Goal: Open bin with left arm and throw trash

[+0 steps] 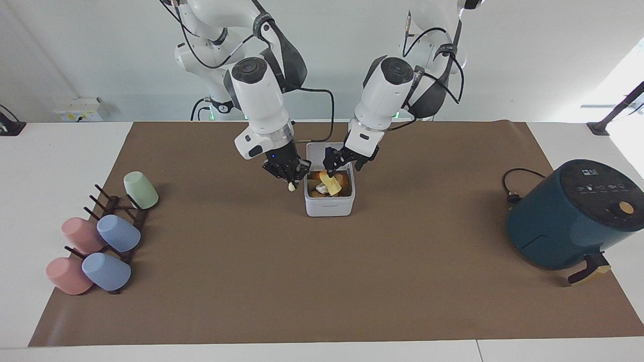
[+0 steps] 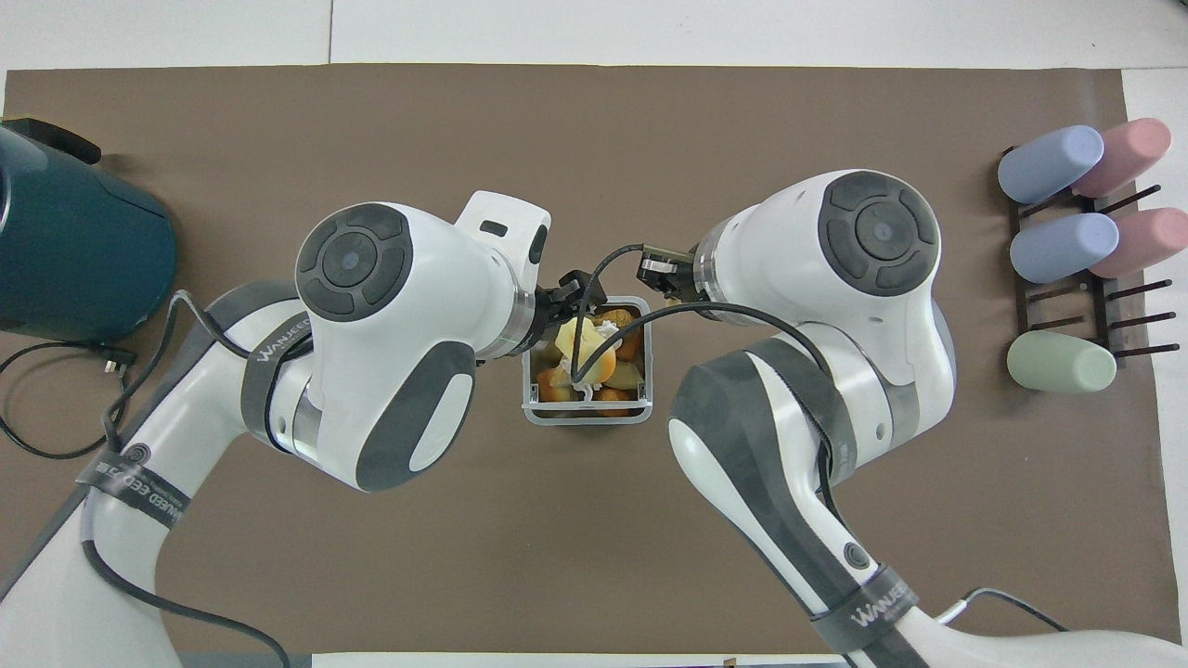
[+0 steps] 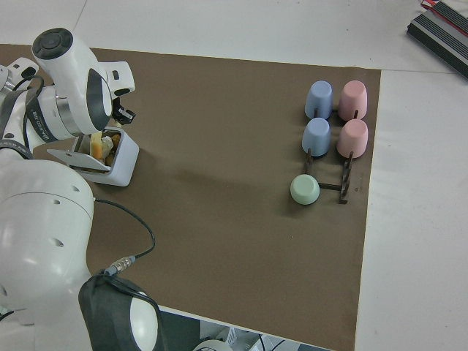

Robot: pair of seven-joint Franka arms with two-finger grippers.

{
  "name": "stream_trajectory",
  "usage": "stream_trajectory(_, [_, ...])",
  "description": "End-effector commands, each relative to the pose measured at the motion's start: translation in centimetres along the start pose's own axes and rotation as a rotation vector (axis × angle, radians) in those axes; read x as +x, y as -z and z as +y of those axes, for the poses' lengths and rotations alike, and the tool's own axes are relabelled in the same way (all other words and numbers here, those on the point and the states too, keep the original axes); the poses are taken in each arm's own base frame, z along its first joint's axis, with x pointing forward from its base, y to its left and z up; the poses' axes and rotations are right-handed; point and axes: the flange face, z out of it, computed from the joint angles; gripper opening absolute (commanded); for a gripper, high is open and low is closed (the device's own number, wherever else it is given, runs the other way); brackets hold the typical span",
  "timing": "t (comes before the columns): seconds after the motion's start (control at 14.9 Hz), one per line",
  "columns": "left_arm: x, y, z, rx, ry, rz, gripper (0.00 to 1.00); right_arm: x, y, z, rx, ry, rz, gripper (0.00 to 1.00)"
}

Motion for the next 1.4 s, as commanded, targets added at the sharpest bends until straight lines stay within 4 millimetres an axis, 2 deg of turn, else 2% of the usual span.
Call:
stream_trajectory(0.0, [4.3, 5.0, -2.8, -0.017, 0.016, -0.012, 1.0, -1.3, 0.1, -1.3, 0.016, -0.053, -0.011, 0.0])
stream_trajectory(0.07, [5.2, 7.3, -3.5, -0.013, -0.023, -0.007, 1.0, -1.7, 0.0, -1.6, 0.016, -0.073, -0.015, 0.0])
stream_trajectory(0.2, [7.4, 10.9, -6.9, -0.003, -0.083, -0.002, 1.0, -2.6, -0.1, -2.4, 0.026, -0.124, -0.028, 0.0])
stream_trajectory(0.33, [8.4, 13.9, -10.0, 0.04, -0.185, 0.014, 1.0, -4.3, -0.8, -4.5, 0.081, -0.177, -0.039, 0.0])
stream_trajectory(0.6, [10.0, 17.8, -15.0, 0.171, -0.361, -0.018, 1.0, -5.7, -1.5, -5.3, 0.122, -0.223, -0.057, 0.0])
stream_trajectory(0.8, [10.0, 20.3, -17.1, 0.262, -0.481, -0.058, 1.0, -6.6, -2.5, -5.2, 0.149, -0.254, -0.064, 0.0])
stream_trajectory(1.0, [9.4, 22.9, -16.8, 0.284, -0.476, -0.114, 1.0, -7.8, -3.0, -4.8, 0.135, -0.245, -0.073, 0.0])
stream_trajectory(1.07, [9.6, 23.1, -17.0, 0.29, -0.471, -0.125, 1.0, -8.2, -3.3, -4.7, 0.129, -0.241, -0.077, 0.24])
stream_trajectory(1.14, [9.4, 23.0, -16.9, 0.291, -0.472, -0.128, 1.0, -8.1, -3.3, -4.6, 0.127, -0.244, -0.077, 0.58])
stream_trajectory(1.2, [9.3, 23.5, -16.8, 0.283, -0.48, -0.107, 1.0, -8.2, -3.3, -4.7, 0.128, -0.243, -0.077, 0.97])
stream_trajectory(1.34, [9.6, 22.8, -16.7, 0.273, -0.489, -0.077, 1.0, -8.1, -3.2, -4.6, 0.13, -0.244, -0.075, 1.0])
